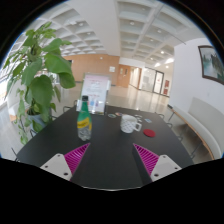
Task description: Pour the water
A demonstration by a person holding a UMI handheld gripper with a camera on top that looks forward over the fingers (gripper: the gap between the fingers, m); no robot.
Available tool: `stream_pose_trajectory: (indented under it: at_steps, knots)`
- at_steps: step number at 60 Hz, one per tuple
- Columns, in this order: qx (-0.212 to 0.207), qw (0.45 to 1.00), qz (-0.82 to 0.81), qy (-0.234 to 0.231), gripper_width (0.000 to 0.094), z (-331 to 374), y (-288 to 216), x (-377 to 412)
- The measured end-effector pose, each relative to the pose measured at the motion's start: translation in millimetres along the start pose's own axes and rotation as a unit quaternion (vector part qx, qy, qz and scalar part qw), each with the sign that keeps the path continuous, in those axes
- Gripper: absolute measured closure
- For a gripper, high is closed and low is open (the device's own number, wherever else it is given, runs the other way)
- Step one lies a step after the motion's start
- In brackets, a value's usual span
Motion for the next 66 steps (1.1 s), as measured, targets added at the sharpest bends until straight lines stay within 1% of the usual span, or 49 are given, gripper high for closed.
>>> stream_pose_trajectory:
  at_steps: [6,17,22,27,30,37,40,42,51,52,53,54,55,58,62,66]
  knots:
    - [-0.014,0.999,-0.007,-0.032,0.0078,-35,-14,56]
    - [-0.026,0.998,-0.029,-0.044,0.0079,-121,-37,120]
    - [-0.026,0.999,-0.025,-0.037,0.0082,-163,-39,132]
    - [-0.023,0.999,-0.028,-0.014,0.0084,-192,-36,129]
    - [-0.018,0.999,-0.032,-0.007,0.0101,-206,-32,127]
    - [-0.010,0.999,-0.036,-0.010,0.0179,-230,-23,128]
    - [-0.014,0.999,-0.031,-0.012,0.0251,-234,-22,129]
    - [-0.019,0.999,-0.030,-0.016,0.0354,-235,-22,130]
    - [-0.038,0.998,-0.027,-0.030,0.0452,-237,-26,133]
    - [-0.039,0.998,-0.027,-0.031,0.0484,-237,-26,133]
    - [-0.039,0.998,-0.028,-0.031,0.0483,-237,-26,133]
    - [-0.041,0.998,-0.029,-0.032,0.0512,-237,-26,133]
    - [-0.042,0.998,-0.030,-0.032,0.0510,-237,-27,133]
    - [-0.047,0.998,-0.029,-0.035,0.0548,-236,-27,132]
    - [-0.053,0.997,-0.038,-0.050,0.0553,-233,-32,137]
    - [-0.066,0.993,-0.063,-0.072,0.0551,-227,-51,142]
Point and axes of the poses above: the point between the fingertips, and its own axes, seen from behind it with the camera up: x to the left, y down, z backward, against the way the camera looks, the point moved 2 cm from there along z, backward, against the way the camera looks, and after that the axes turned 3 degrees about -z, right-handed, at the moved point
